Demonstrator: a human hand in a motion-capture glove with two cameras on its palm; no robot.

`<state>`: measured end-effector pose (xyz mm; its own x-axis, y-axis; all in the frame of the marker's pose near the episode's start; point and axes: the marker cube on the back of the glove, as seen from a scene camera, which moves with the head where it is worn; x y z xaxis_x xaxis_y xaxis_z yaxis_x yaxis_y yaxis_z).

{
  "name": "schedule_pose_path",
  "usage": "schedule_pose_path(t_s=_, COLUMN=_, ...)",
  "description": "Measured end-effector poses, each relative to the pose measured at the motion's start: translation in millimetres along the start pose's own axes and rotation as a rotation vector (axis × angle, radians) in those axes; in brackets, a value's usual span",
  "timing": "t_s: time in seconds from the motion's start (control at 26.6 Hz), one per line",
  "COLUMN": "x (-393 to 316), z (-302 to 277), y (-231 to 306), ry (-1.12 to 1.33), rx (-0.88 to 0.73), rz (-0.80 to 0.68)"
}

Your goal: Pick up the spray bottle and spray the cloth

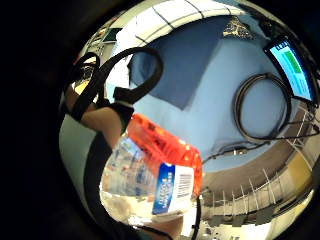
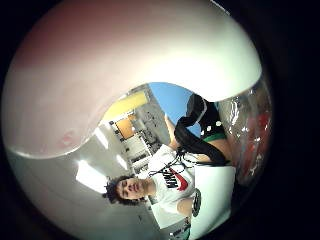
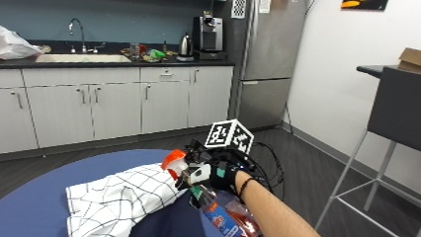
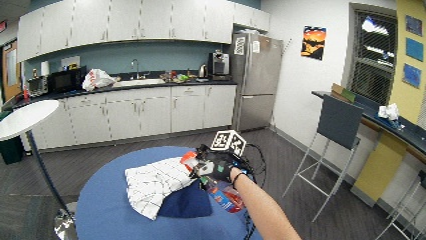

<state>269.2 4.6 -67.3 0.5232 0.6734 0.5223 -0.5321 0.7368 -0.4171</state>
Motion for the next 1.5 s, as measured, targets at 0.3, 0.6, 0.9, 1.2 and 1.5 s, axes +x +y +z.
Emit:
schedule_pose_path(t_s=0.3, x=16.8, z=-1.2, y=11.7, ry=-0.010, rx=0.004, rz=0.028)
schedule_pose_path(t_s=0.6, x=6.7, z=2.6, y=7.1, ry=-0.017, rx=0.000, rz=-0.010)
schedule_pose_path(t_s=0.9, x=-29.4, z=27.4, y=11.8, ry=-0.105, rx=0.068, rz=-0.209)
schedule_pose_path(t_s=1.2, x=-116.0, z=89.9, y=15.5, ry=-0.289, rx=0.166, rz=-0.585)
schedule_pose_path(t_s=1.5, x=-181.0, z=186.0, y=13.7, ry=-0.364, rx=0.230, rz=-0.758)
